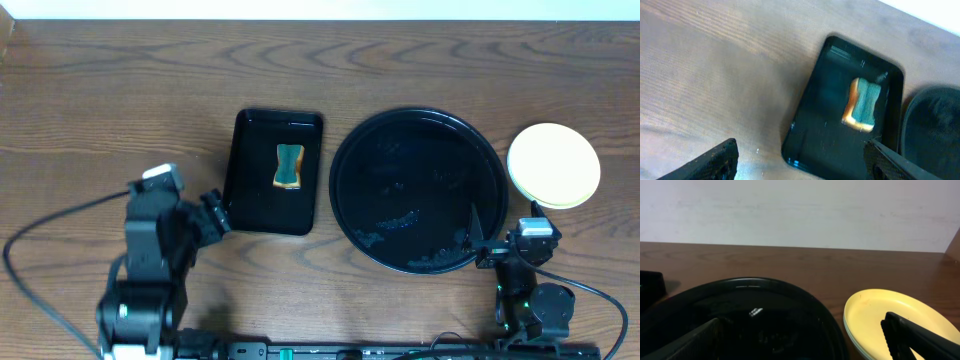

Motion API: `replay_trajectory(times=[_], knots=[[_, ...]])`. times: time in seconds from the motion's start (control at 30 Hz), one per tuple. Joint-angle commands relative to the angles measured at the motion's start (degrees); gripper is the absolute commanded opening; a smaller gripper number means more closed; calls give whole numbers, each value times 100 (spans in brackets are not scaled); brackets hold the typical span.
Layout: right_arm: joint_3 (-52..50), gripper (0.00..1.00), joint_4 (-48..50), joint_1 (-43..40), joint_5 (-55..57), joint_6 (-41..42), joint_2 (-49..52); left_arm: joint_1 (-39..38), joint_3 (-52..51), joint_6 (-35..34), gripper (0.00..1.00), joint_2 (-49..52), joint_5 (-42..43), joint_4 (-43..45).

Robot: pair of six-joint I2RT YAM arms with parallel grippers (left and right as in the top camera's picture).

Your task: Clean dirty plates on tray and stack at the side

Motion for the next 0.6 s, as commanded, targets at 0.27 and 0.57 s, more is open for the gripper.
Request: replay_trajectory(times=[0.27, 0.57], knots=[[-7, 99, -24, 85, -28, -68, -44, 197, -2293, 57, 81, -2474, -81, 1720], [-7, 99, -24, 85, -28, -66, -44, 225, -3294, 610, 81, -3515, -20, 2844]])
